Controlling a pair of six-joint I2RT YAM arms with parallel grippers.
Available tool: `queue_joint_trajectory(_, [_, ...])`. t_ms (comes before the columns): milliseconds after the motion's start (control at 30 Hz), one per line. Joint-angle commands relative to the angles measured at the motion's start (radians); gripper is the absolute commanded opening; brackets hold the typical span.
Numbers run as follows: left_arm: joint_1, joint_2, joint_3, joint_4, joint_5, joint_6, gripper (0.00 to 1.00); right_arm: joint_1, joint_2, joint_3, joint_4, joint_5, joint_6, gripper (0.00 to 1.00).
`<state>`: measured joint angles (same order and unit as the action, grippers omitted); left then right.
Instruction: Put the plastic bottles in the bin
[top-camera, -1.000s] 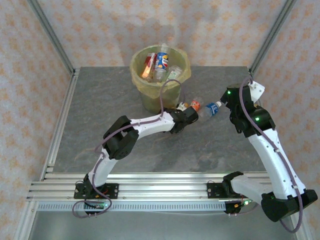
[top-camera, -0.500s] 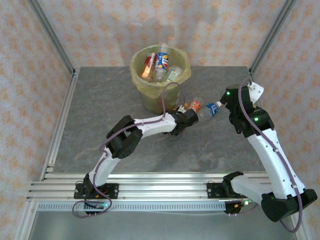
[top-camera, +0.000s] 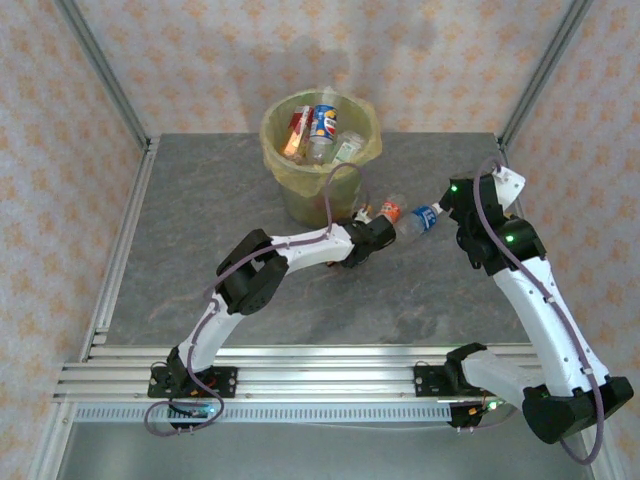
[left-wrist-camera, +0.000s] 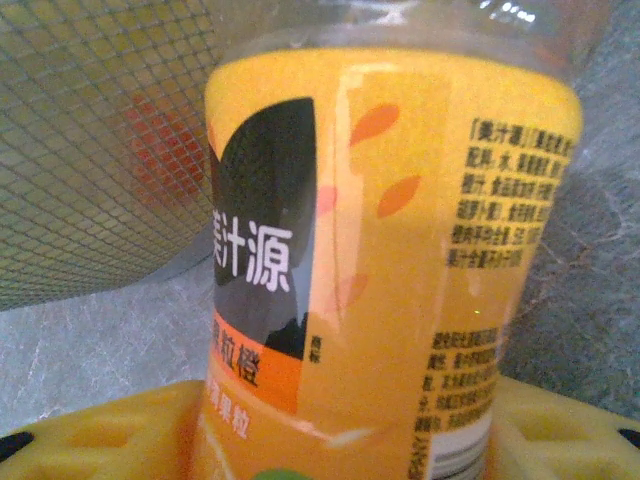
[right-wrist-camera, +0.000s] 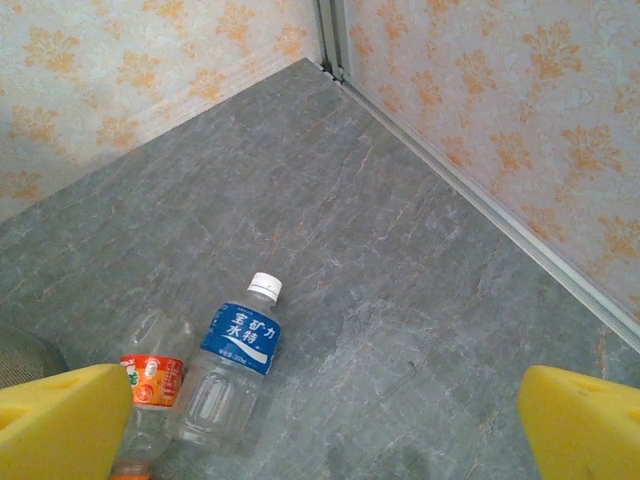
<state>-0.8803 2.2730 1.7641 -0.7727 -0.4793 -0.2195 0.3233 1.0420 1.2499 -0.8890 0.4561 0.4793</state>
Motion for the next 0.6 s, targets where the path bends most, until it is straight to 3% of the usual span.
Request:
queue_joint_trajectory(0, [-0.025,-0.075,-0.037,-0.024,-0.038,-0.027,0.59,-0.005,-0.012,-0.015,0.013,0.022,0.017,0.99])
queue_joint_trajectory(367, [-0.15,-0.339,-0.171,-0.029,-0.074,-0.087,0.58,-0.006,-0.028,-0.033,0.024,0.017,0.018,0.99])
queue_joint_trajectory(567, [-0.183,-0.571,-0.195,-0.036,-0.005,-0.111,0.58,-0.006,-0.039,-0.052,0.034,0.005,0.021,0.99])
